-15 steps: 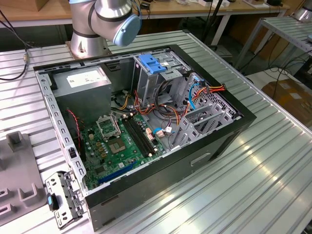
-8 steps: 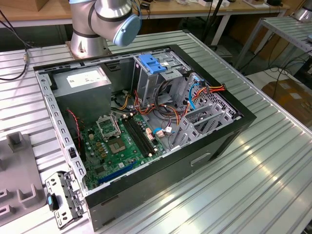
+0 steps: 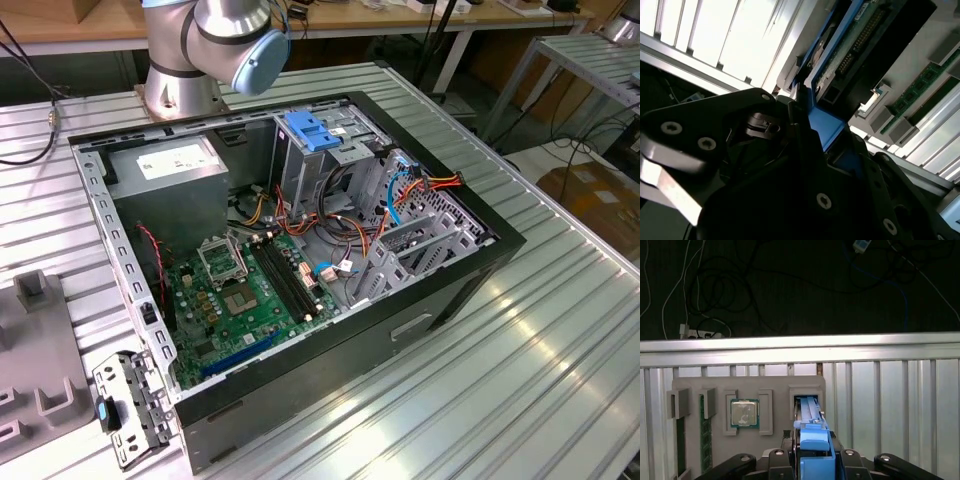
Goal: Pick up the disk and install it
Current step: 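Pick up the disk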
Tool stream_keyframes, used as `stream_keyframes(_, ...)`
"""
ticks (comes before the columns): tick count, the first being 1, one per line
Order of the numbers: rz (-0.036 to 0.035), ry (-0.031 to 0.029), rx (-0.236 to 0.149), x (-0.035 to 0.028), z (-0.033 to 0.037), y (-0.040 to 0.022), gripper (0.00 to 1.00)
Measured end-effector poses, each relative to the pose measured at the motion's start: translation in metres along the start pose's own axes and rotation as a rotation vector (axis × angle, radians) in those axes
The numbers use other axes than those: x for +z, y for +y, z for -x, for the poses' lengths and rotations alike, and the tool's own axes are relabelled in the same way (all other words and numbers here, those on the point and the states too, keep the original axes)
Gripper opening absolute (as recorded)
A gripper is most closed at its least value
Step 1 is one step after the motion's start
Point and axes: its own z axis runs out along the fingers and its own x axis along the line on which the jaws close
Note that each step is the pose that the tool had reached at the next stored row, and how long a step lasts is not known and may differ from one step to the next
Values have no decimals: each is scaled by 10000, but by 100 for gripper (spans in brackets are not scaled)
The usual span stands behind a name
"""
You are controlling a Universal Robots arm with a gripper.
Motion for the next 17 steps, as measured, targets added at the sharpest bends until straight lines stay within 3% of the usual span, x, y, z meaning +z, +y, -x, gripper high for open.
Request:
stream_keyframes(11,-2,-1,-10,0,0,0,37)
stream_keyframes(14,-1,-1,-10,-35,0,0,37)
stream_keyframes(17,-2,-1,-9,-113,1,0,37)
